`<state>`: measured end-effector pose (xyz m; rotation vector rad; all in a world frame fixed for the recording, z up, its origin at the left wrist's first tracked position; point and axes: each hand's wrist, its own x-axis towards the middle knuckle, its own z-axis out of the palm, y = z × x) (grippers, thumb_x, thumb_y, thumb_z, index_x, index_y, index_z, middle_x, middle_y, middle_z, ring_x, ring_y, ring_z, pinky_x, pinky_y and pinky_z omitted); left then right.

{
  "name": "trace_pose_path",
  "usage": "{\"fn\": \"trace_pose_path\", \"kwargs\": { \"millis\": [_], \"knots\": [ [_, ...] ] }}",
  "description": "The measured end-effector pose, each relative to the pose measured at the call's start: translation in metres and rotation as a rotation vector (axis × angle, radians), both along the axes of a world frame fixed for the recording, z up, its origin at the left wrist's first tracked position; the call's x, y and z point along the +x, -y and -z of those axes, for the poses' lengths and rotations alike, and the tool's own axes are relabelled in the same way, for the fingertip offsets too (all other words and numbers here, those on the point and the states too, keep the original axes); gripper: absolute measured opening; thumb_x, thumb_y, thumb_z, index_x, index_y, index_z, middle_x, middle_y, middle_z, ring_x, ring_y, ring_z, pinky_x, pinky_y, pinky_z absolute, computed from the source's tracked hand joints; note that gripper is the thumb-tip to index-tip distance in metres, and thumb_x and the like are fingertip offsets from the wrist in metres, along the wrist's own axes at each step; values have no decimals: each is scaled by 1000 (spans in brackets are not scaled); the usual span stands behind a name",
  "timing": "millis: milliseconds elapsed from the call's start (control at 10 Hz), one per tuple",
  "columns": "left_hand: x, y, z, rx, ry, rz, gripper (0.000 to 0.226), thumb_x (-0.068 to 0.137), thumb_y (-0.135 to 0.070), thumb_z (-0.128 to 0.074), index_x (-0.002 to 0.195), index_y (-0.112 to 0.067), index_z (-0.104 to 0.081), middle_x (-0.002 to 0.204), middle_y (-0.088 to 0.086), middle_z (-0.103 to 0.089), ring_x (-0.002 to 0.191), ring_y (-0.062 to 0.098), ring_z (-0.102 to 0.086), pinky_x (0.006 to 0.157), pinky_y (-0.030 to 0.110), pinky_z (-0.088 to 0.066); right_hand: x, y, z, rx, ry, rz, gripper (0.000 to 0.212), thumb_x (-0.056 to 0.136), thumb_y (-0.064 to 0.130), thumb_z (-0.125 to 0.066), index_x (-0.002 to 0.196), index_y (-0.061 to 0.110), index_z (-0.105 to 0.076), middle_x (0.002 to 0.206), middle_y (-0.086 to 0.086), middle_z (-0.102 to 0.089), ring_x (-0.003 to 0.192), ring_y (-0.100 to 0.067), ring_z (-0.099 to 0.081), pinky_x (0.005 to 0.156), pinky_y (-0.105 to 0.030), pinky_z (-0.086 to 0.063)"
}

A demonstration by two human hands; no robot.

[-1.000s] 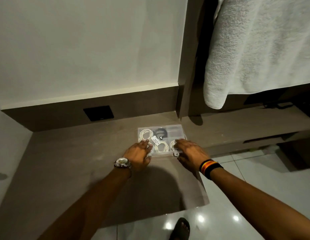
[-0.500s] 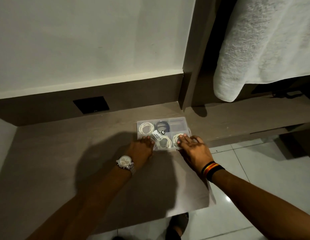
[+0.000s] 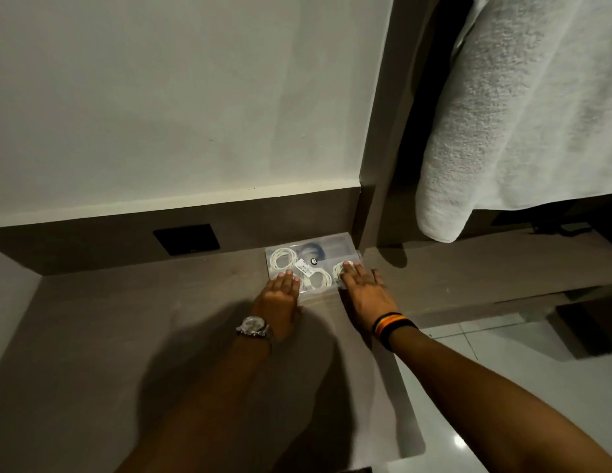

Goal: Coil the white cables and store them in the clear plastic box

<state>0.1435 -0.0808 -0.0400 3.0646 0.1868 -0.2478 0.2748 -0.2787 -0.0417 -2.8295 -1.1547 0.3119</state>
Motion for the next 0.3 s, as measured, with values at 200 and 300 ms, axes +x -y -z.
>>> {"fn": "trace_pose_path", "kwargs": {
  "millis": [200, 300],
  "knots": [
    [10, -10, -24, -52, 21, -132, 75, 97, -55, -33, 157, -17, -11, 165, 7, -7, 151, 27, -8, 122, 45, -6, -13, -13, -18, 10, -41, 57, 76, 98, 30, -49, 162, 20, -7, 171, -7, 2, 158, -27, 6, 125, -54, -4],
    [7, -20, -57, -34, 233, -187, 71, 98, -58, -23, 157, -21, -9, 165, 5, -5, 152, 24, -3, 123, 43, -3, -62, 12, -34, 395, -206, 220, 79, 93, 35, -63, 160, 26, -20, 170, -1, -13, 156, -23, -13, 125, -50, -21]
  ]
}}
